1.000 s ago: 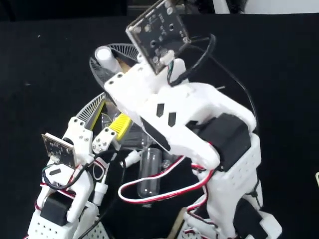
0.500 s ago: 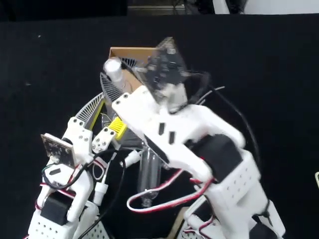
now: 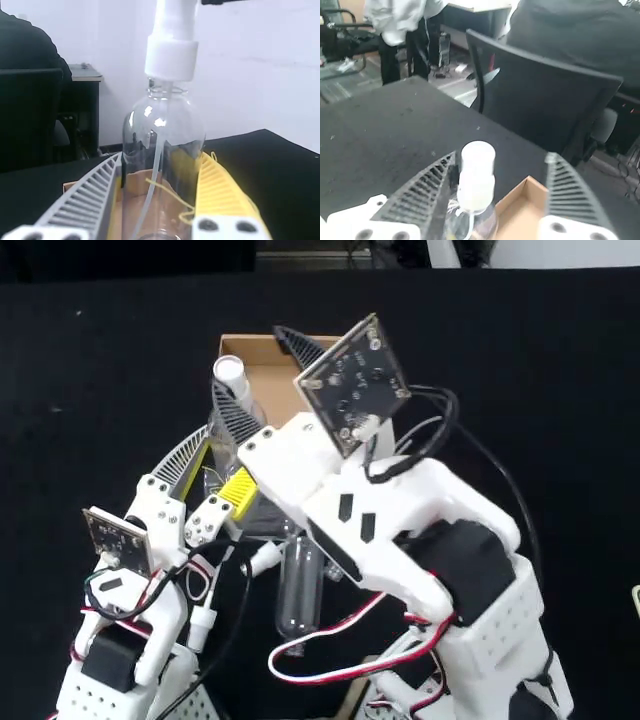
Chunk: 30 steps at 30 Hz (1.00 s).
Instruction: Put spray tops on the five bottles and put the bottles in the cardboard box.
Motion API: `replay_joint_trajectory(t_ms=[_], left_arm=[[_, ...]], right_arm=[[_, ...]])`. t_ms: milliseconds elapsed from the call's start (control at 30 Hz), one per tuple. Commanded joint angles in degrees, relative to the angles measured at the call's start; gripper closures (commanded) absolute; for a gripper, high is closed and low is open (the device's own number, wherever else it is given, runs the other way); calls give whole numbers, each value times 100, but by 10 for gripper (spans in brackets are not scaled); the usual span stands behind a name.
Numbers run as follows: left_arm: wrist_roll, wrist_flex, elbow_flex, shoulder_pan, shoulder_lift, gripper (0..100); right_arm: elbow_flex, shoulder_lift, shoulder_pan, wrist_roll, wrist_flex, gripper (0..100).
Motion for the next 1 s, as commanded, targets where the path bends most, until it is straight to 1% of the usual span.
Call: replay_joint_trajectory(t_ms=[0,67,167,267,367,500,667,767,967], left_arm=[[9,-141,-163,40,-62,913],[0,-141,-154,22,-62,913],[0,-141,-119,-180,-62,913],[0,-141,-163,-602,-62,913],[0,-352,-127,-1130,-53,913],[0,-1002,57,-1921,-9,913],[0,-1697,242,-2642,-9,913],[9,-1881,303,-2862,0,913],[9,-1943,286,-3143,0,912]], right_arm=[[-435,136,-149,62,9,716],[-796,40,-123,62,79,729],[-1446,-259,-70,79,580,756],[-1763,-453,431,281,1196,783],[-1481,-479,985,352,1371,800],[-611,-620,1389,352,1415,800],[796,-1446,1503,352,1380,800],[2018,-2070,1538,343,949,800],[4356,-3073,1512,308,-176,800]])
